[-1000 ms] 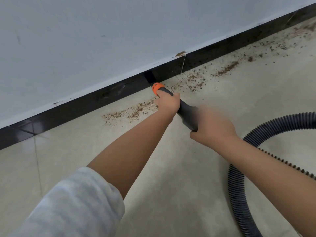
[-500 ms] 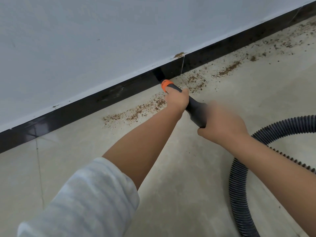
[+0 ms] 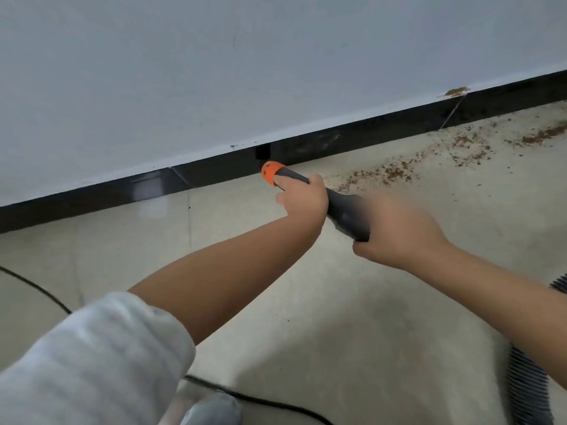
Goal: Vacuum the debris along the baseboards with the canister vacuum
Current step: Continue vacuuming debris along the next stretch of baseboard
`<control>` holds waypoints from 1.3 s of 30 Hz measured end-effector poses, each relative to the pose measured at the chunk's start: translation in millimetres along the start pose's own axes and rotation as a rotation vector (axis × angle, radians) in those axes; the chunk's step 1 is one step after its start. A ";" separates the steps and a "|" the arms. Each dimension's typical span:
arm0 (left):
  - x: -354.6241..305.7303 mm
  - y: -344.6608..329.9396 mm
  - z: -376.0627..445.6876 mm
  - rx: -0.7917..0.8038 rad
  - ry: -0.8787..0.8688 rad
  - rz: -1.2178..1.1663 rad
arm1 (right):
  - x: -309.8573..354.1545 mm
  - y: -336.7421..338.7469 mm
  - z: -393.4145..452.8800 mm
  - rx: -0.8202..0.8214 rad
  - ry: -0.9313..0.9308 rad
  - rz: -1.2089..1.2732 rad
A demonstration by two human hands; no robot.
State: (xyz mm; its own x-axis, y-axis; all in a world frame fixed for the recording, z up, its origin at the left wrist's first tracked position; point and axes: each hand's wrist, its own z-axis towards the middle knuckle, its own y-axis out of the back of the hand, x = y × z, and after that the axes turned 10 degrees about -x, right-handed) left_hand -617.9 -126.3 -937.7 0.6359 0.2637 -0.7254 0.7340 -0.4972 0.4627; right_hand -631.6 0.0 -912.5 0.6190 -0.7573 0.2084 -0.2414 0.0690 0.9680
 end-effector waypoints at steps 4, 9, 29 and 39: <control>15.0 64.6 32.3 -0.110 0.026 -0.012 | 62.2 -10.7 11.2 0.023 0.148 -0.012; 52.2 133.6 72.6 -0.248 0.202 -0.032 | 136.5 -32.3 18.5 0.121 0.311 -0.052; 29.7 51.4 31.1 0.132 0.050 0.022 | 64.5 -3.0 -6.9 0.093 0.043 -0.233; 47.8 37.0 10.5 0.080 0.086 0.071 | 39.5 -1.1 -28.3 0.138 0.108 -0.174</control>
State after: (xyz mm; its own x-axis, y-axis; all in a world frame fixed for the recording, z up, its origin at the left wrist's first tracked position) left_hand -562.8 -140.8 -960.6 0.7062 0.2934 -0.6443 0.6671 -0.5806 0.4668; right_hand -585.7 -11.5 -901.4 0.7347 -0.6756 0.0608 -0.2190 -0.1514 0.9639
